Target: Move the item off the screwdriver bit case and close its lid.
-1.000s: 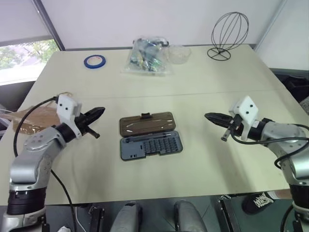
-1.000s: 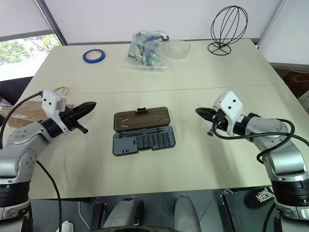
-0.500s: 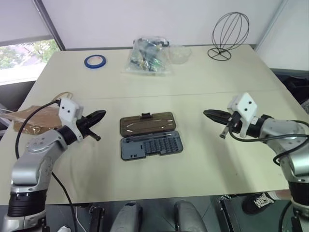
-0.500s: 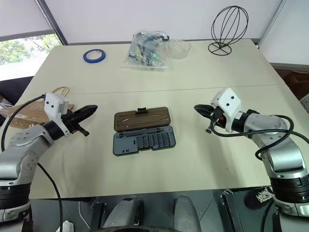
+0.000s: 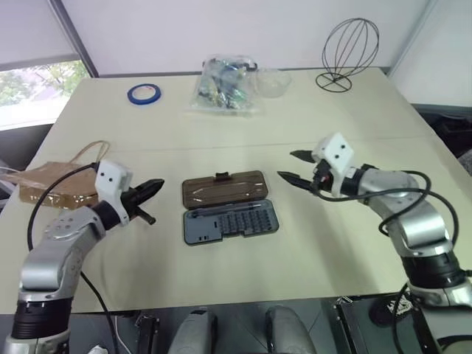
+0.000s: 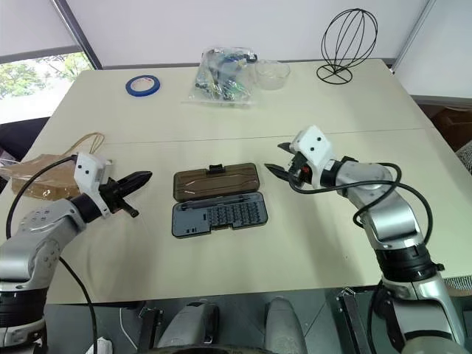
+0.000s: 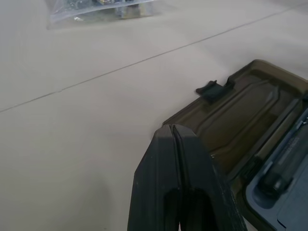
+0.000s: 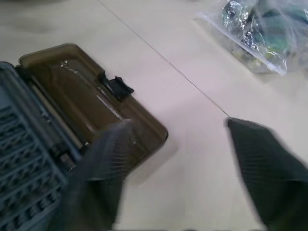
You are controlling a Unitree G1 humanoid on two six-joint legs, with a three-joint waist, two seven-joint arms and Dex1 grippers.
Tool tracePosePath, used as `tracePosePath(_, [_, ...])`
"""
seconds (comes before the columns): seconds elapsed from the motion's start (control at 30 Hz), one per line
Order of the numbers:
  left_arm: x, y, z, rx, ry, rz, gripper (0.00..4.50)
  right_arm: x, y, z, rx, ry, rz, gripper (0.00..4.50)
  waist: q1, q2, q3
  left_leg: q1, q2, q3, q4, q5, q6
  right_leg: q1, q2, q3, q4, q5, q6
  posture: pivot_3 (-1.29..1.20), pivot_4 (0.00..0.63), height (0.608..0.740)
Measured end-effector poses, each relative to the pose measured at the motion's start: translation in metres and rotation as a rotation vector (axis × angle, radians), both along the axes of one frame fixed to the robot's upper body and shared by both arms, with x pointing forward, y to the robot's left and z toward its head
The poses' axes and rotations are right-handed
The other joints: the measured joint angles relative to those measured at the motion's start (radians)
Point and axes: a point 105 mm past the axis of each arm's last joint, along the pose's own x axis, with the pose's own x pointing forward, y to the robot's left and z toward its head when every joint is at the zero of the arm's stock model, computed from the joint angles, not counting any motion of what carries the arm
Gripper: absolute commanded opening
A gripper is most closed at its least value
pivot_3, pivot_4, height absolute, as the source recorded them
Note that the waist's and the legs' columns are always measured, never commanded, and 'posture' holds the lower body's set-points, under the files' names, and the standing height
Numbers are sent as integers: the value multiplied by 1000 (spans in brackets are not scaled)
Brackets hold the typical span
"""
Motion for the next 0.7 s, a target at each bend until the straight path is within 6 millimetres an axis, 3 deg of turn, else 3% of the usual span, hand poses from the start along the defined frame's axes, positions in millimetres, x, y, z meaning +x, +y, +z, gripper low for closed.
tracePosePath(0.23, [1, -1, 2, 11, -9, 6, 0, 23, 27, -6, 55, 108, -91, 4487, -6, 0, 0, -1, 0, 0, 0, 0, 0, -3, 0, 0, 2, 0, 0, 0, 150, 740])
tracePosePath(0.43, [2, 1, 2, 15, -11, 26, 0, 26, 62, -21, -109, 118, -83, 4487, -6, 0, 0, -1, 0, 0, 0, 0, 0, -6, 0, 0, 6, 0, 0, 0, 150, 740])
tracePosePath(0.6, [0, 1, -1, 16, -10, 38, 0, 31, 73, -40, -143, 198, -89, 4487, -6, 0, 0, -2, -1, 1, 1, 0, -1, -7, -1, 0, 10, 0, 0, 0, 150, 740])
tracePosePath(0.7, [-1, 0, 0, 17, -19, 44, 0, 41, 70, -57, -119, 305, -172, 4487, -8, 0, 0, -2, 0, 1, 1, 1, -1, -9, -1, 0, 12, 0, 0, 0, 150, 740])
